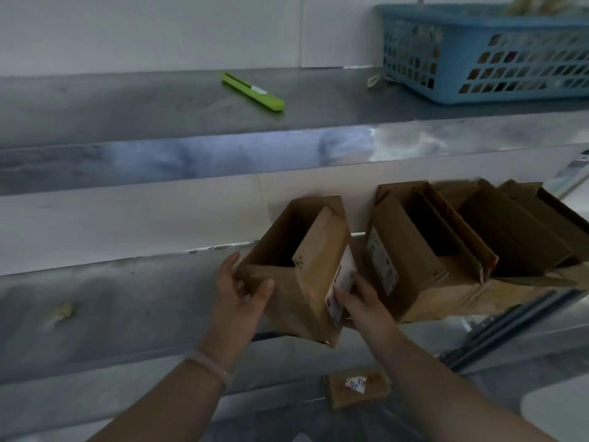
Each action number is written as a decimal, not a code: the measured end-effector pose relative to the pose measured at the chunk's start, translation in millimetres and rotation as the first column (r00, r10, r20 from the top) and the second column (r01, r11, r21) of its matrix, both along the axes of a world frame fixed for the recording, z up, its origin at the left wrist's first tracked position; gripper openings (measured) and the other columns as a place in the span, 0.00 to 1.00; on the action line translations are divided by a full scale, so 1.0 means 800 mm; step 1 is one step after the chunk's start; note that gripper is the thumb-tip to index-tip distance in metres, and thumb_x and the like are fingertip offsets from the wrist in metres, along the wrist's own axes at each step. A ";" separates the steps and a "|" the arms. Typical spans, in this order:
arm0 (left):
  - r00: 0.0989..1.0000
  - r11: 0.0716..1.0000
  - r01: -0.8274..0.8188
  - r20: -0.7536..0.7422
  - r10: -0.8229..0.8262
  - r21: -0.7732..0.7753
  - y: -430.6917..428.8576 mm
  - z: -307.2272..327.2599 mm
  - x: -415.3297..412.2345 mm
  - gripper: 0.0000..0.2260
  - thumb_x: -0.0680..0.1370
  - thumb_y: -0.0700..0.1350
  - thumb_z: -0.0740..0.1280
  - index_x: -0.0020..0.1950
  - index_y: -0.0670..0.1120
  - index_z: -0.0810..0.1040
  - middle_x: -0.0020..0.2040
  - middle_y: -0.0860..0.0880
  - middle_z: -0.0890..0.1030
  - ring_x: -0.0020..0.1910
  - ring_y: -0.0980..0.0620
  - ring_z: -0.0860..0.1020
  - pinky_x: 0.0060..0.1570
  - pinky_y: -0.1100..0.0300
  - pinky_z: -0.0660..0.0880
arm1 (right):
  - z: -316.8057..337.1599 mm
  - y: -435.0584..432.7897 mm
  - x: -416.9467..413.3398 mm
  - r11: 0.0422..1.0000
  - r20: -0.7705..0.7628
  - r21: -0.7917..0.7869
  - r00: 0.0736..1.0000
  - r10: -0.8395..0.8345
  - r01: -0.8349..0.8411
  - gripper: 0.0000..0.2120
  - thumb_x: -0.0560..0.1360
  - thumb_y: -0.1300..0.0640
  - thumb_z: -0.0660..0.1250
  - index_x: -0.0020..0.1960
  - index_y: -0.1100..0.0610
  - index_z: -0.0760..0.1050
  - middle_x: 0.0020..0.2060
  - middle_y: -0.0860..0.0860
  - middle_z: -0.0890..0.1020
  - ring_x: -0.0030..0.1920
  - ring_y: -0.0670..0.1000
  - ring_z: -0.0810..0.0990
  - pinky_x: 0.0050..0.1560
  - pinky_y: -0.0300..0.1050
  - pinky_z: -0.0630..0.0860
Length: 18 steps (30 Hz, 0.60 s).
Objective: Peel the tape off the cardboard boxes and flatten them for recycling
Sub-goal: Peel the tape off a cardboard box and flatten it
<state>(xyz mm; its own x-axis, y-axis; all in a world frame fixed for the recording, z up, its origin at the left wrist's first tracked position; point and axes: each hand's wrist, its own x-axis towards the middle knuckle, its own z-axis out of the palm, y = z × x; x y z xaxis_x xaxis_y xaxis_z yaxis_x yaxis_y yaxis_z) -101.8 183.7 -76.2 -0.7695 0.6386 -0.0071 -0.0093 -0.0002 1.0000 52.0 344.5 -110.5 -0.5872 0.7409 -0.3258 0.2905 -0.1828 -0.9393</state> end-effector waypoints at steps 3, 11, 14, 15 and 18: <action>0.983 0.999 -0.044 0.177 0.038 0.028 -0.011 -0.002 -0.008 0.28 0.72 0.61 0.64 0.70 0.58 0.63 0.64 0.54 0.74 0.62 0.52 0.75 0.57 0.49 0.77 | -0.007 -0.006 -0.006 0.993 -0.148 -0.065 0.983 -0.107 0.098 0.24 0.77 0.55 0.69 0.70 0.49 0.67 0.53 0.49 0.83 0.48 0.52 0.85 0.42 0.51 0.83; 0.903 0.966 -0.232 0.342 0.258 -0.115 -0.025 0.014 -0.045 0.27 0.72 0.68 0.60 0.62 0.51 0.71 0.58 0.48 0.79 0.57 0.47 0.78 0.46 0.47 0.80 | 0.008 -0.016 -0.003 0.998 -0.121 0.042 0.991 -0.050 0.056 0.14 0.75 0.54 0.70 0.59 0.44 0.73 0.50 0.47 0.83 0.48 0.44 0.83 0.45 0.40 0.80; 0.885 0.951 -0.281 0.348 0.308 -0.125 -0.029 0.022 -0.055 0.24 0.77 0.65 0.59 0.57 0.46 0.75 0.53 0.47 0.82 0.52 0.47 0.80 0.43 0.48 0.80 | 0.029 -0.033 -0.002 0.984 -0.102 0.172 0.995 -0.024 0.041 0.21 0.68 0.45 0.73 0.57 0.46 0.72 0.53 0.43 0.80 0.48 0.33 0.79 0.39 0.26 0.74; 0.896 0.961 -0.251 0.348 0.277 -0.119 -0.032 0.025 -0.056 0.23 0.78 0.64 0.57 0.56 0.47 0.77 0.51 0.48 0.83 0.51 0.49 0.81 0.41 0.52 0.80 | 0.037 -0.039 -0.003 0.978 -0.122 0.199 0.992 -0.035 0.059 0.23 0.66 0.43 0.74 0.57 0.49 0.71 0.52 0.43 0.80 0.48 0.34 0.79 0.39 0.25 0.74; 0.936 0.986 -0.138 0.315 0.159 -0.089 -0.042 0.033 -0.052 0.20 0.81 0.60 0.54 0.49 0.54 0.83 0.44 0.56 0.85 0.45 0.58 0.83 0.34 0.62 0.78 | 0.057 -0.054 -0.010 0.942 -0.174 0.304 0.980 -0.093 0.143 0.23 0.68 0.35 0.69 0.56 0.47 0.72 0.49 0.40 0.80 0.47 0.34 0.78 0.39 0.27 0.74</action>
